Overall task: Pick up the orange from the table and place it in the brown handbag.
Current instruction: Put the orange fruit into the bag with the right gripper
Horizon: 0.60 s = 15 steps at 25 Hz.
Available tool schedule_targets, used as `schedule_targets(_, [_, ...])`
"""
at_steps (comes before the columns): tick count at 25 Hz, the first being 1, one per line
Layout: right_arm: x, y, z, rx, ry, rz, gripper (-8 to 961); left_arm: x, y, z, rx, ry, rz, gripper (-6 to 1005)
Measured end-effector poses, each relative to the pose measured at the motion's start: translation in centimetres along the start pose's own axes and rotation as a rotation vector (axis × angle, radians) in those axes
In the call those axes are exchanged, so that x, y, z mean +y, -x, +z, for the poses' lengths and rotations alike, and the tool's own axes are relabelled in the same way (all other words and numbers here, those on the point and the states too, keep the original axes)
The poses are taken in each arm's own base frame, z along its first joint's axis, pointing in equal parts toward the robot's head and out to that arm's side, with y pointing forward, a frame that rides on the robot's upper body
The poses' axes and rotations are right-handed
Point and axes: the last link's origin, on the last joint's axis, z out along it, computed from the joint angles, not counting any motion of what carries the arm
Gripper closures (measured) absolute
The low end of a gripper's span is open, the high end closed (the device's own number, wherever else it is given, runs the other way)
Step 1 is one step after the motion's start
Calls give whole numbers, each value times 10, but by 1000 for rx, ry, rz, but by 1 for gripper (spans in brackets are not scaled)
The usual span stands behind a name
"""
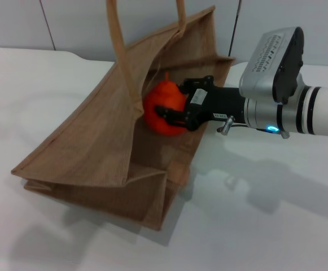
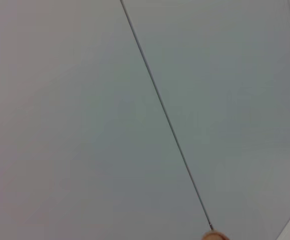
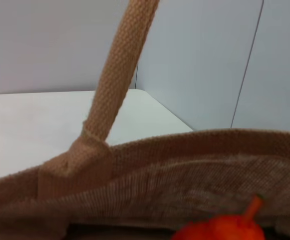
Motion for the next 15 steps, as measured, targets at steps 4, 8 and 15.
schedule_targets(4, [-1,0,0,2,-1,5,328,-1,0,0,0,-2,-2,875])
schedule_targets(8, [-1,0,0,1,-3,8,196,-2,2,0,-1,-7,-6,875])
schedule_targets(15, [-3,1,-1,-4,-9,15,106,-3,3,-1,-3,-13,-11,875])
